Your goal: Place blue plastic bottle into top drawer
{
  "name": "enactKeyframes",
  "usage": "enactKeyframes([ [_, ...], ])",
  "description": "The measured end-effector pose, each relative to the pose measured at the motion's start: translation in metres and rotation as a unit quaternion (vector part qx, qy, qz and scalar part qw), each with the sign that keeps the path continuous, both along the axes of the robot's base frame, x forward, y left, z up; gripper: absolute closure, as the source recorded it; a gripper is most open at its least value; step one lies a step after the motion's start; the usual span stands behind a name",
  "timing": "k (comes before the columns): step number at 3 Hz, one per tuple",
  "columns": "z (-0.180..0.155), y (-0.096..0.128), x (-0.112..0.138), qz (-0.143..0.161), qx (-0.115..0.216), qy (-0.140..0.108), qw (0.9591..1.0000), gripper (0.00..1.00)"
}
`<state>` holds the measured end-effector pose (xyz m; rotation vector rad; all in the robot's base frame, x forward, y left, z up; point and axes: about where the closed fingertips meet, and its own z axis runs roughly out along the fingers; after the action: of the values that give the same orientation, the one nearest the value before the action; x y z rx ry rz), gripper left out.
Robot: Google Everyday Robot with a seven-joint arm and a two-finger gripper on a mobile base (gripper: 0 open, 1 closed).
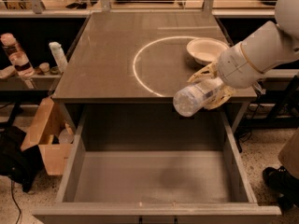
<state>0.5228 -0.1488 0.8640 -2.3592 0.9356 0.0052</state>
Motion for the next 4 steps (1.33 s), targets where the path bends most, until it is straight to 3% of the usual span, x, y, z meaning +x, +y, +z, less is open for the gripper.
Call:
enactKeyframes([
  [2, -0.006, -0.009, -0.035, -0.056, 0.012, 0.022, 0.9981, 1.0],
  [4, -0.009, -0.006, -0.044, -0.067, 0.018, 0.028, 0.9972, 1.0],
])
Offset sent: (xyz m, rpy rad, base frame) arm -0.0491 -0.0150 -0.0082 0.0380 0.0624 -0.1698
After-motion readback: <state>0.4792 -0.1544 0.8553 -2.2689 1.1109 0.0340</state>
